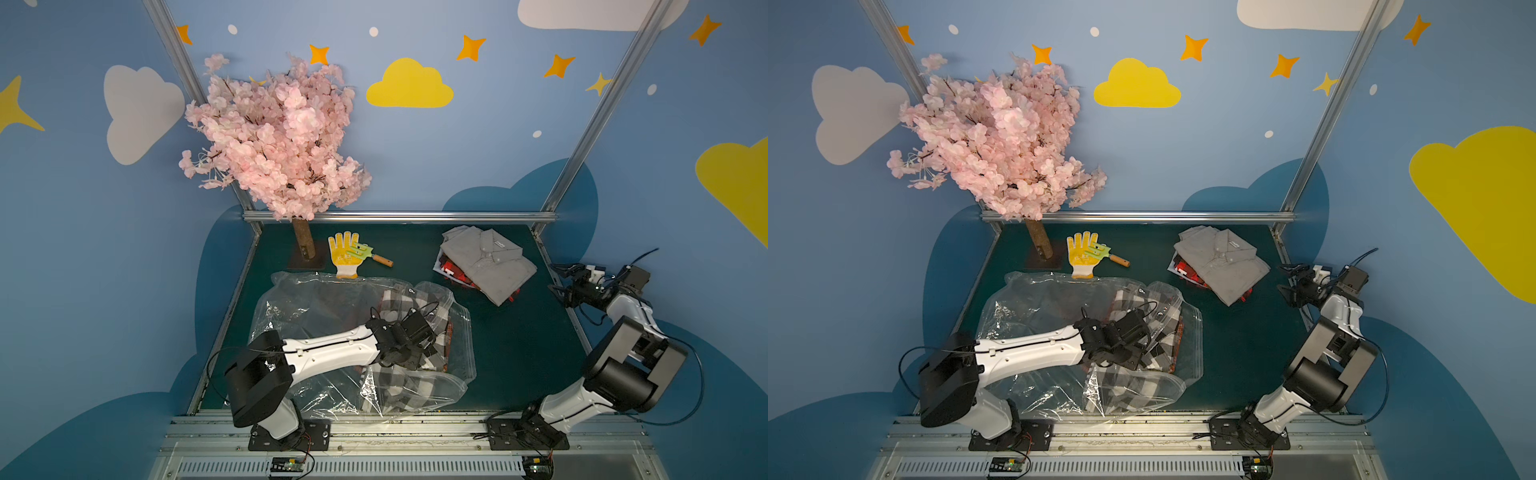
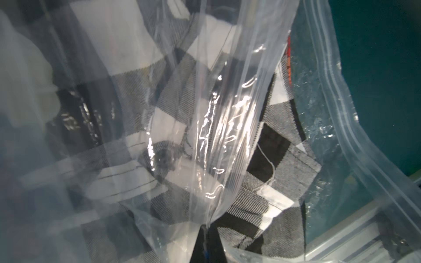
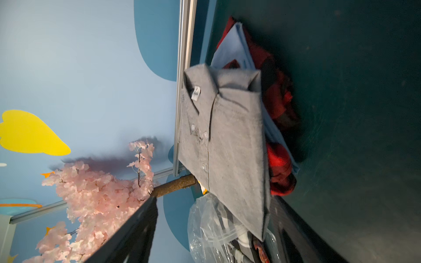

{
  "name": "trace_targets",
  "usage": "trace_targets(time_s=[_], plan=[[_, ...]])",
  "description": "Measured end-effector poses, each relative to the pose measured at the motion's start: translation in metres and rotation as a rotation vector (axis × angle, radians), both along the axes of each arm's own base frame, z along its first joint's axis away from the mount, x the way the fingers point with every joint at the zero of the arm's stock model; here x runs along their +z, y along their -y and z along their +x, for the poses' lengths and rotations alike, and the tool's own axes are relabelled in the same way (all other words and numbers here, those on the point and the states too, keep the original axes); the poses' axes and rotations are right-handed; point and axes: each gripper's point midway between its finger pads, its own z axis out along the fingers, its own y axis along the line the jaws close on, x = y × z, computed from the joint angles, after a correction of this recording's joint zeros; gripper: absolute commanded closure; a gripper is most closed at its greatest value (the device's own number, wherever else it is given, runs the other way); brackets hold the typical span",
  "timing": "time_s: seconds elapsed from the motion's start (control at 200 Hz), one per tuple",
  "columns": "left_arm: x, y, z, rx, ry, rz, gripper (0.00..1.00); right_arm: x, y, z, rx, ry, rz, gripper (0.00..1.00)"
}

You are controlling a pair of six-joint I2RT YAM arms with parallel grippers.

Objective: Take the shirt out of the vacuum bag
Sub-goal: Place the shirt at the center of the board, then take out the shirt from the vacuum bag.

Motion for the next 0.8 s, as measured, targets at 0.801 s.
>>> trace_targets(time_s=[0.801], plan=[[0.047,0.017,0.003,-0.06,0.079,-0.156,0.97,-0.12,-0.259,-0.189,0.599,-0.199,0.045,0.45]])
